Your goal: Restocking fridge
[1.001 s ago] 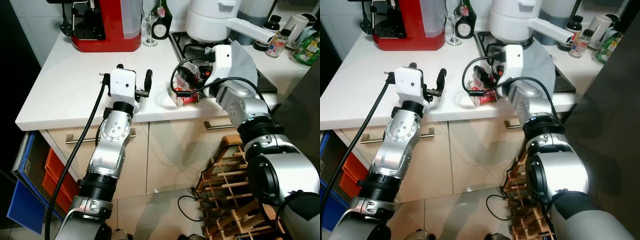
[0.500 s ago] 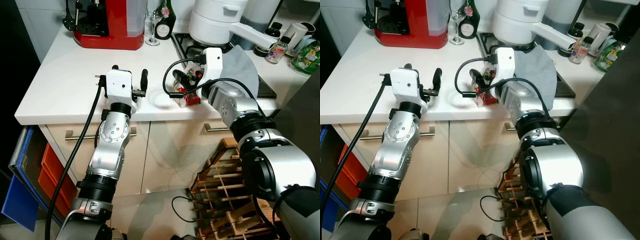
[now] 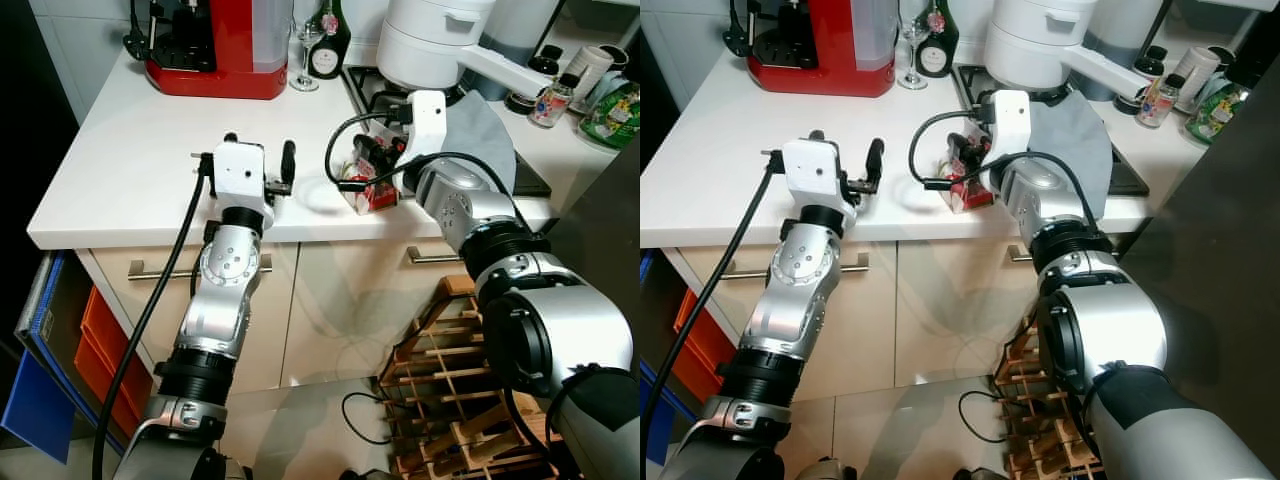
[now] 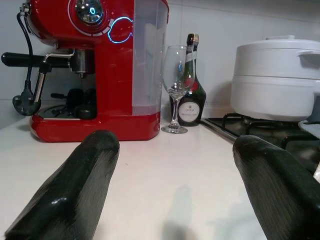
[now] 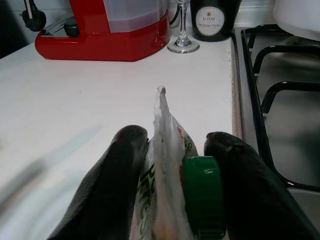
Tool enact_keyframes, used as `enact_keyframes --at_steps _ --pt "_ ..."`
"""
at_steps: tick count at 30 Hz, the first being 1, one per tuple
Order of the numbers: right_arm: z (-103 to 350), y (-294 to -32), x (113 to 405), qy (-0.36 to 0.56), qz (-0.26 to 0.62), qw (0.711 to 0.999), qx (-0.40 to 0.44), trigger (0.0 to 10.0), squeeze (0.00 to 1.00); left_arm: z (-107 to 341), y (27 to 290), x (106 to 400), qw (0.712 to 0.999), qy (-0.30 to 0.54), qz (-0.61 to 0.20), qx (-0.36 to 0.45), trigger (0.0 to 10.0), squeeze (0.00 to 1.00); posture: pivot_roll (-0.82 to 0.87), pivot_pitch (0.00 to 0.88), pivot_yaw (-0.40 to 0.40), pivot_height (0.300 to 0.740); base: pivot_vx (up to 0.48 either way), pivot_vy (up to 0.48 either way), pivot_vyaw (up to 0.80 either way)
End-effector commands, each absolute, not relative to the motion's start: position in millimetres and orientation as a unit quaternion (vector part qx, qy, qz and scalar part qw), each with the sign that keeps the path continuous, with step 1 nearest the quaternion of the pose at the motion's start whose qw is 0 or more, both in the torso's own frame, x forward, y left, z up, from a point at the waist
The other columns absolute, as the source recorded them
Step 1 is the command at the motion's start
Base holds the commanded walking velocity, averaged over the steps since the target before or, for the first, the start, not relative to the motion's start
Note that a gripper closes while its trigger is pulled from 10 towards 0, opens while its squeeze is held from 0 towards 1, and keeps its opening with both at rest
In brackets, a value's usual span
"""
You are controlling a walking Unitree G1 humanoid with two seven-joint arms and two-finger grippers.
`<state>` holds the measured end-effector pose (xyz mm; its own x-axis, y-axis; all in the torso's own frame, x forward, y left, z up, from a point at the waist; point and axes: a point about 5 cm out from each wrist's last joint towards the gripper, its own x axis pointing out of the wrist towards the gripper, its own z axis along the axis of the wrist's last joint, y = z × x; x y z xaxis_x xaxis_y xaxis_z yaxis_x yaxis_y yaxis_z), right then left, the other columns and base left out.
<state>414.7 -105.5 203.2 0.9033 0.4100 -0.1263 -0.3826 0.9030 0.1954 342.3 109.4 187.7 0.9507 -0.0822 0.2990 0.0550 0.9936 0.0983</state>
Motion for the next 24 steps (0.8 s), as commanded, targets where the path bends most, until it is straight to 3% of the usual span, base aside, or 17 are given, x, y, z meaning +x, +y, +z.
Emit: enact_keyframes --at_steps 1,24 --pt "208.4 -111.9 416.7 0.072 0.193 0.975 0.087 0.0 0.0 191.0 107.6 343.4 0.986 -0.158 -0.037 0.047 10.0 0.0 0.03 0.0 -0.113 0.74 0.0 0.0 0.0" --pt "202.1 -113.9 415.5 0.065 0.176 0.977 0.097 0.0 0.0 191.3 108.0 345.0 0.985 -0.158 -0.044 0.057 10.0 0.0 0.03 0.0 -0.104 0.74 0.0 0.0 0.0"
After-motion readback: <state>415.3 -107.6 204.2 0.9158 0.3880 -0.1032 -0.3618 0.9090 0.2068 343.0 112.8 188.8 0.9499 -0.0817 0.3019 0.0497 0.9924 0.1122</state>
